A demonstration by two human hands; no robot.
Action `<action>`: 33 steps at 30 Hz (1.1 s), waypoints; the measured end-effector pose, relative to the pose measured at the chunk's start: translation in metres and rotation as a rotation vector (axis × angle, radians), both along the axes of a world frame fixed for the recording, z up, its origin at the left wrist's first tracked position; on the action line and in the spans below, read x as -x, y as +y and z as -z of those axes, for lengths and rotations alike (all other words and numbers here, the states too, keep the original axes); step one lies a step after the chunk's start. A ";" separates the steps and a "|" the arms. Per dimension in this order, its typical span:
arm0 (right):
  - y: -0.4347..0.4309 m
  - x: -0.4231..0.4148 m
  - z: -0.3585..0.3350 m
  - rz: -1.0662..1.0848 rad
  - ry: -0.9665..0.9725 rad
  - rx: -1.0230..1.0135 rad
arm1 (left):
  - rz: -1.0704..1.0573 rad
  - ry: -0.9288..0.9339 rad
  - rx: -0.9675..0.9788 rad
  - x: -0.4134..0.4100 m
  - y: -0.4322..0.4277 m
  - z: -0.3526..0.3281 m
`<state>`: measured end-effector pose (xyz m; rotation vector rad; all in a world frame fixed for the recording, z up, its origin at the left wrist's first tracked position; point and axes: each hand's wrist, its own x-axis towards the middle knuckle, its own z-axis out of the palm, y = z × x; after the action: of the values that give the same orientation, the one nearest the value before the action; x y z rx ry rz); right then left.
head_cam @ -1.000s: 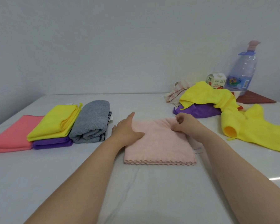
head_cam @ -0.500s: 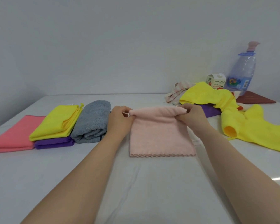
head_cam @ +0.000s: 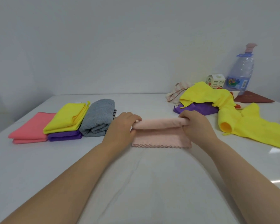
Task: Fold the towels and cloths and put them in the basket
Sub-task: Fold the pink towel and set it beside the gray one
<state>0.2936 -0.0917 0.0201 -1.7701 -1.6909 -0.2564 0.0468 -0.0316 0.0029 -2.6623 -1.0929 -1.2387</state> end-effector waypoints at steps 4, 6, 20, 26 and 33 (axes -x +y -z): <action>-0.013 -0.002 0.004 -0.063 -0.187 0.036 | 0.057 0.172 -0.087 0.007 -0.007 0.011; -0.018 -0.003 0.002 -0.077 -0.208 0.087 | 0.067 0.208 -0.113 0.006 -0.007 0.010; -0.023 0.009 -0.006 -0.069 -0.256 0.406 | 0.043 0.219 -0.088 -0.018 -0.018 -0.013; -0.024 0.011 -0.006 -0.055 -0.199 0.354 | -0.087 0.520 0.220 -0.064 -0.018 -0.022; -0.011 0.038 -0.015 0.219 -0.480 0.075 | -0.174 0.686 0.272 -0.054 -0.015 0.014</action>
<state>0.2554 -0.1030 0.0351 -2.0688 -1.8402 -0.7771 0.1011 -0.0466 -0.0114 -2.7323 -1.3694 -0.1102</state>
